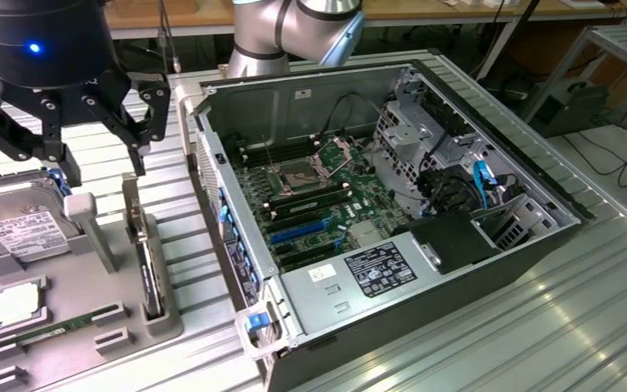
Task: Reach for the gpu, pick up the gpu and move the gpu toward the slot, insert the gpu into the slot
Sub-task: 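Pick up the gpu and move the gpu toward the slot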
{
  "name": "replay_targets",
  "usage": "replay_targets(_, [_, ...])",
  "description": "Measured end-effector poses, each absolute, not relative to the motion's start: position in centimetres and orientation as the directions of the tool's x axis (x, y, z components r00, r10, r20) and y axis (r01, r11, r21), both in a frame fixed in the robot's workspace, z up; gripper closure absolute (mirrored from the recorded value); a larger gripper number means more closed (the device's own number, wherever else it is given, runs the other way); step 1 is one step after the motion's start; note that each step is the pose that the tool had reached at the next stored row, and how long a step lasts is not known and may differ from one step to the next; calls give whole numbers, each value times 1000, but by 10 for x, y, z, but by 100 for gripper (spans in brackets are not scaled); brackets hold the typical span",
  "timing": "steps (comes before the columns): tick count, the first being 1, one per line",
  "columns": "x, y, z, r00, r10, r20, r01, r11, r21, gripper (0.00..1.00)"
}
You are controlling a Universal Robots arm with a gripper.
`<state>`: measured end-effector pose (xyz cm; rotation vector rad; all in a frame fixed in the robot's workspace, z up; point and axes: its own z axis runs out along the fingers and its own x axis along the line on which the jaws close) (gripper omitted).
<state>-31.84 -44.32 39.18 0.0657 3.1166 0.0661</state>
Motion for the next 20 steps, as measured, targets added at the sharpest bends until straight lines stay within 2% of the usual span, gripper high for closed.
replay_targets(5, [-318, -443, 383, -999, -45, -20, -45, 998, 43, 40])
replay_targets(20, [-318, -453, 351, -999, -36, -20, -37, 998, 43, 40])
